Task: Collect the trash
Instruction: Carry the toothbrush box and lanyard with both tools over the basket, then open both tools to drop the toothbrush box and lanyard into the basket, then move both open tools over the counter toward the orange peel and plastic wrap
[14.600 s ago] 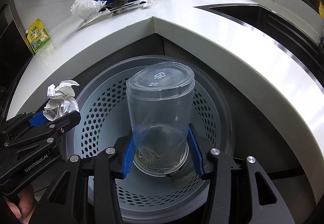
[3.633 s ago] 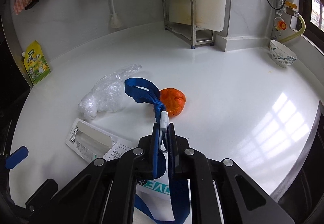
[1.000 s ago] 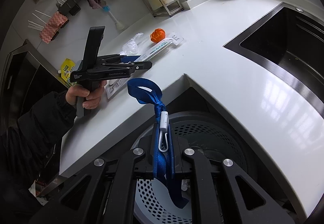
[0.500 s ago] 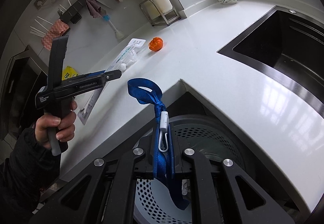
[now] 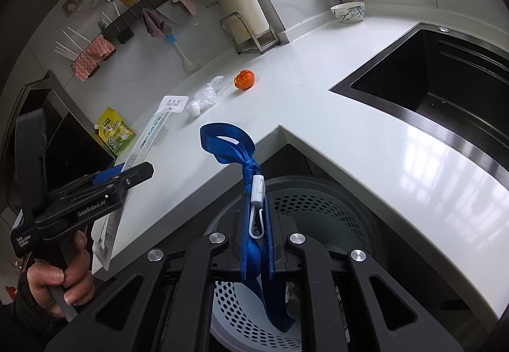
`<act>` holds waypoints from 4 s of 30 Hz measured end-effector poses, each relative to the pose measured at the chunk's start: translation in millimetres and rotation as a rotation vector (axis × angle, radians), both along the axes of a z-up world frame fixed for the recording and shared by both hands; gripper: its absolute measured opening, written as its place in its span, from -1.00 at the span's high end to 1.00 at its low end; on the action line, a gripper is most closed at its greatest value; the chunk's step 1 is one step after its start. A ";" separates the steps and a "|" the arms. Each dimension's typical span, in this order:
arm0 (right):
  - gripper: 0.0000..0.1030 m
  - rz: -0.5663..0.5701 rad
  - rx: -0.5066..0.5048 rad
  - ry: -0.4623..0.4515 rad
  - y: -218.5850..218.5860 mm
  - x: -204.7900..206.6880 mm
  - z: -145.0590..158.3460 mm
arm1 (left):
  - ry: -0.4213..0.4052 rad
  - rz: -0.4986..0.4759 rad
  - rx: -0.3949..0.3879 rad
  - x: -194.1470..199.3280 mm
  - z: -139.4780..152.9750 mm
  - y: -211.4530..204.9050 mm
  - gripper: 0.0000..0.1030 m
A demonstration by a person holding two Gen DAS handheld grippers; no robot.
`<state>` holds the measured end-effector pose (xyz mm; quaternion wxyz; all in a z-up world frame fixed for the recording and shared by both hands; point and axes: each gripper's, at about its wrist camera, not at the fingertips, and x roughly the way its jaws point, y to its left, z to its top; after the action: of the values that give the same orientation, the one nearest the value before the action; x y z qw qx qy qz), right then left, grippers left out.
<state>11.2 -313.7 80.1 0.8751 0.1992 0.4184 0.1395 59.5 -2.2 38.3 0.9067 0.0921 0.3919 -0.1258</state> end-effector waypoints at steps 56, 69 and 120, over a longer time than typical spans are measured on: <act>-0.43 -0.119 -0.386 0.043 6.8 -20.2 -58.7 | 0.161 0.100 -0.031 -48.4 -99.3 -22.6 -0.45; -0.60 -0.111 -0.427 0.121 12.8 -15.8 -40.6 | 0.089 0.168 -0.030 -51.4 -79.1 -5.1 -0.62; -0.63 0.099 -0.402 0.064 104.8 301.3 -29.8 | -0.051 0.322 0.020 220.4 -20.0 65.6 -0.88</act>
<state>312.5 -208.9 50.3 0.8755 0.0043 0.4748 0.0899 279.8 63.4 18.2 0.9239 0.0403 0.3796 0.0276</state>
